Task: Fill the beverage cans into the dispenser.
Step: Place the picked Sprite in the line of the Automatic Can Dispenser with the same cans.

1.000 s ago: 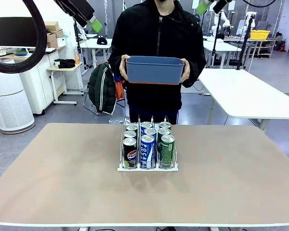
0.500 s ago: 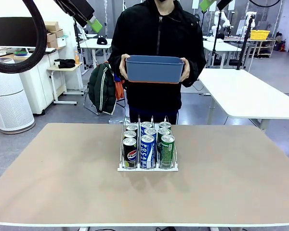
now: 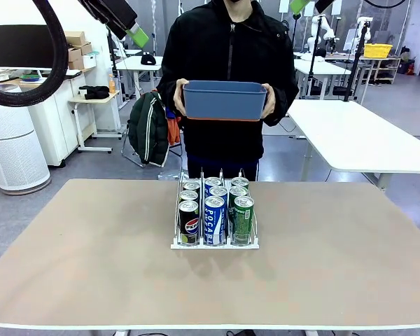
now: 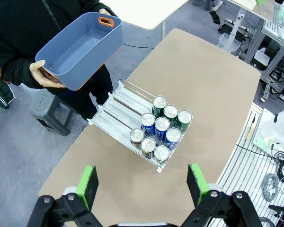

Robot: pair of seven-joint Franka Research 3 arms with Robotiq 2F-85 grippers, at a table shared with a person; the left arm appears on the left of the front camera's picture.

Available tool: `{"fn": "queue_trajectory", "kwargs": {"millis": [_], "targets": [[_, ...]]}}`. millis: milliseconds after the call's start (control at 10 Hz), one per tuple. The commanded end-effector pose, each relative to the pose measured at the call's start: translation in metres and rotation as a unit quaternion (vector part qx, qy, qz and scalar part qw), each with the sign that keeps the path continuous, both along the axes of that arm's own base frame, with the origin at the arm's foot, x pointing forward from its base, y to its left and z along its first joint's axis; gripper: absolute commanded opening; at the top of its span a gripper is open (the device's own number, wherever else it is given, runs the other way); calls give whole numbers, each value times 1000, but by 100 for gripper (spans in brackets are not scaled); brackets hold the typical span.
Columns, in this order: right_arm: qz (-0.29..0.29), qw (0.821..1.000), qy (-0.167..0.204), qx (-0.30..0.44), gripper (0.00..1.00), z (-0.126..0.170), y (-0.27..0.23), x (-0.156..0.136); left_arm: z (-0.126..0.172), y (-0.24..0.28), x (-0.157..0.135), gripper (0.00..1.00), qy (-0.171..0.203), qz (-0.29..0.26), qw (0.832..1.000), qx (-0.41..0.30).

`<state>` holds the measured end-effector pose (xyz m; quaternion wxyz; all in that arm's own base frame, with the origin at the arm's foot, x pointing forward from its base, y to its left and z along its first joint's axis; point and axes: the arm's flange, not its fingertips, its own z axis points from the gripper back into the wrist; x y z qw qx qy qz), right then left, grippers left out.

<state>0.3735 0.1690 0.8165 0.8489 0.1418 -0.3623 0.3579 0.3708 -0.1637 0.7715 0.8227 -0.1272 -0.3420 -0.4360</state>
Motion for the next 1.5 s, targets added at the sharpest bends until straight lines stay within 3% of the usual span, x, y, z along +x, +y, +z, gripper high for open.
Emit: {"fn": "queue_trajectory", "kwargs": {"millis": [0,1400], "targets": [[0,1000,0,-1,100,0,0,1,-1,1,0,100,-1,2,1000,-1],[0,1000,0,-1,100,0,0,1,-1,1,0,100,-1,2,1000,-1]]}}
